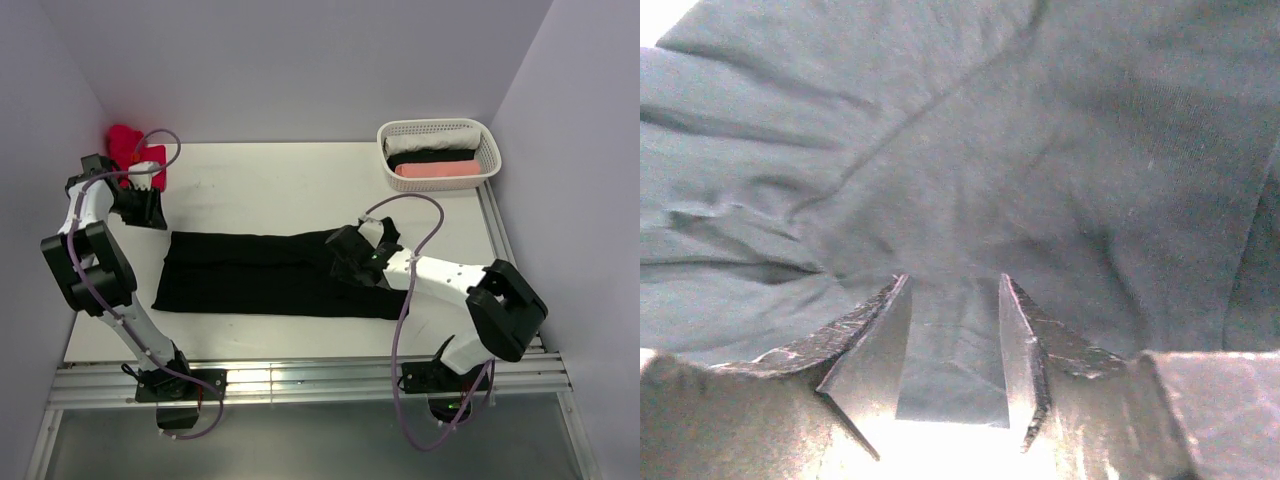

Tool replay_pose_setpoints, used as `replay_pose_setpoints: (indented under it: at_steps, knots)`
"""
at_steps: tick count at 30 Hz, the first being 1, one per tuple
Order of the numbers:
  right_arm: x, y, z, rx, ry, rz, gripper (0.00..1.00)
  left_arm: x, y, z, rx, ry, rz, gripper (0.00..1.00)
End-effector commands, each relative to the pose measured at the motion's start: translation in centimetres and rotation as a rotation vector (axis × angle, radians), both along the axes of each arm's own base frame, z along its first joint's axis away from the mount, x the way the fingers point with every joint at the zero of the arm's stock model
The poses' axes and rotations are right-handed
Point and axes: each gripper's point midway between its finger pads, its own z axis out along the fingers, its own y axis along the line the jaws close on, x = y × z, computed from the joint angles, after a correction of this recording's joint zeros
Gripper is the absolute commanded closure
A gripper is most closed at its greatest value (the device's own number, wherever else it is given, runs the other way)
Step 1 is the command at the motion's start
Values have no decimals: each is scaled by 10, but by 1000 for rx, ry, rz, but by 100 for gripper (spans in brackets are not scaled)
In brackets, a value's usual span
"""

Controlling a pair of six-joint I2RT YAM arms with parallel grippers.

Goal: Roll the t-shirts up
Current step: Fold the tshirt

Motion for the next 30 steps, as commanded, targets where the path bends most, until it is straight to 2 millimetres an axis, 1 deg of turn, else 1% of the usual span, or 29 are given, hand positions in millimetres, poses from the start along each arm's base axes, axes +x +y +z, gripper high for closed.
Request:
replay_pose_setpoints:
  at_steps: [1, 2, 3, 4, 5, 6, 7, 8, 9, 10, 11, 12, 13, 15, 16, 21, 24, 28, 30]
  knots:
    - [21, 8, 34, 35, -85, -15, 53, 5, -24, 50, -56, -101, -60, 53]
    - [24, 11, 28, 12, -70, -3, 54, 3, -29, 48, -63, -92, -75, 52]
    - [27, 15, 28, 12, -65, 3, 54, 3, -39, 46, -63, -83, -101, 53]
    - [35, 24, 35, 22, -75, 11, 55, 0, -46, 39, -73, -61, -114, 54]
    - [37, 27, 26, 4, -58, 22, 55, -2, -58, 35, -77, -45, -147, 54]
    - [39, 31, 24, 7, -55, 26, 56, -4, -63, 31, -79, -30, -160, 54]
    - [45, 39, 28, 26, -65, 33, 56, -6, -69, 24, -83, -9, -170, 54]
    - [47, 42, 20, 15, -52, 38, 56, -5, -71, 21, -79, -1, -165, 54]
    - [49, 45, 18, 18, -49, 44, 56, -5, -76, 16, -77, 11, -176, 54]
    - [50, 50, 16, 27, -44, 54, 57, -4, -75, 7, -72, 34, -172, 54]
    - [51, 53, 8, 17, -26, 57, 57, -3, -76, 2, -79, 54, -167, 55]
    - [51, 53, 4, 13, -16, 61, 58, -4, -77, -2, -85, 73, -168, 54]
    - [47, 53, -2, 6, -3, 65, 58, -4, -76, -11, -86, 105, -163, 55]
    - [41, 55, -10, 7, 18, 75, 59, -1, -72, -22, -78, 129, -137, 55]
    - [36, 53, -16, 1, 29, 81, 59, 2, -69, -30, -73, 147, -130, 56]
    - [21, 50, -28, -21, 56, 98, 59, 14, -61, -57, -52, 196, -77, 57]
    - [16, 49, -36, -46, 77, 117, 58, 23, -54, -72, -32, 211, -33, 57]
    - [9, 50, -48, -73, 104, 159, 53, 39, -47, -76, -7, 199, 11, 58]
    - [7, 47, -51, -86, 112, 162, 48, 41, -46, -76, -1, 199, 15, 58]
